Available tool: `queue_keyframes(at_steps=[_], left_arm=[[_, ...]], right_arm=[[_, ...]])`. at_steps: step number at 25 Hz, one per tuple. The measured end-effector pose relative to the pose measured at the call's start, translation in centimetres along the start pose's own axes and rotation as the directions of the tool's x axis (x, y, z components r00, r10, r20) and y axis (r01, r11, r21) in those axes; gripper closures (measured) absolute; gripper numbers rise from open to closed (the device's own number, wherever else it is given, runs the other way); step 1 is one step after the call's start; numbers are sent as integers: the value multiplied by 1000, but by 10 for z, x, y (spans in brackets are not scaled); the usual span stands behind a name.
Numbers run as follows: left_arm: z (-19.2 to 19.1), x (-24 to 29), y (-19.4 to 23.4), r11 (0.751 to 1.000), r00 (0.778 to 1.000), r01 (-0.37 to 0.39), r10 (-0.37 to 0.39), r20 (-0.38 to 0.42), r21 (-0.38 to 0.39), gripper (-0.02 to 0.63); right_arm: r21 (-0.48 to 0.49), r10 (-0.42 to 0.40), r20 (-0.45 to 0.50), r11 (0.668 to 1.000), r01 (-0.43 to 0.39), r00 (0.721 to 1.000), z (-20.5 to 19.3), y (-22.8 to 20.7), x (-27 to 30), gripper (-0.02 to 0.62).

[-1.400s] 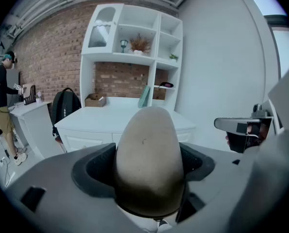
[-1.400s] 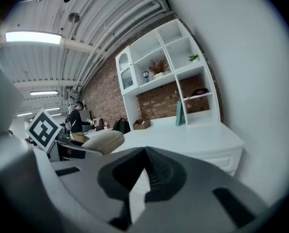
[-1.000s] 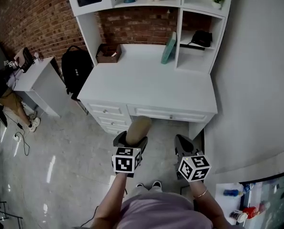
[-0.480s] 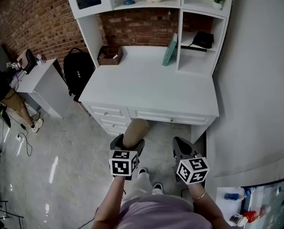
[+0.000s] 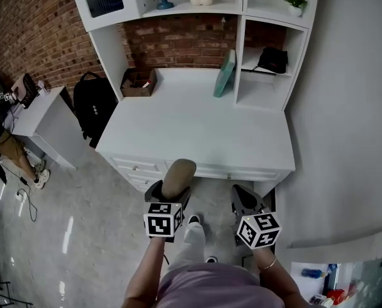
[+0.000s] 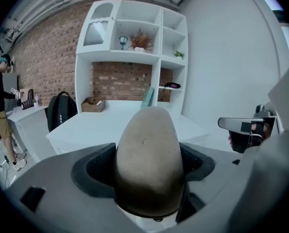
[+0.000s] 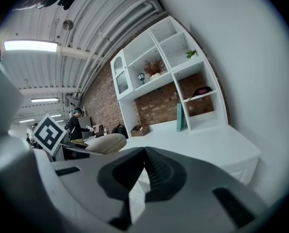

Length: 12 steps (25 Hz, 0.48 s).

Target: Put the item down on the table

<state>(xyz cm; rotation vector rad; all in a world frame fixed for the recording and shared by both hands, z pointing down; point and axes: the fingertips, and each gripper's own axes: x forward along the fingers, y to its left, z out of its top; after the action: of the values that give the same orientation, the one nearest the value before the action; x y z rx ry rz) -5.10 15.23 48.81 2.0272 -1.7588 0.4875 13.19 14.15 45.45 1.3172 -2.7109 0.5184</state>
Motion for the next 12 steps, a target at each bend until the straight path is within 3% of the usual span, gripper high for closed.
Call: queue_keyframes(at_steps=[12], left_arm=[[92,119,80,998,998,63,-63,10,25,216]], right_arm=[[0,-68,6,998,68,998,52,-29,139,594]])
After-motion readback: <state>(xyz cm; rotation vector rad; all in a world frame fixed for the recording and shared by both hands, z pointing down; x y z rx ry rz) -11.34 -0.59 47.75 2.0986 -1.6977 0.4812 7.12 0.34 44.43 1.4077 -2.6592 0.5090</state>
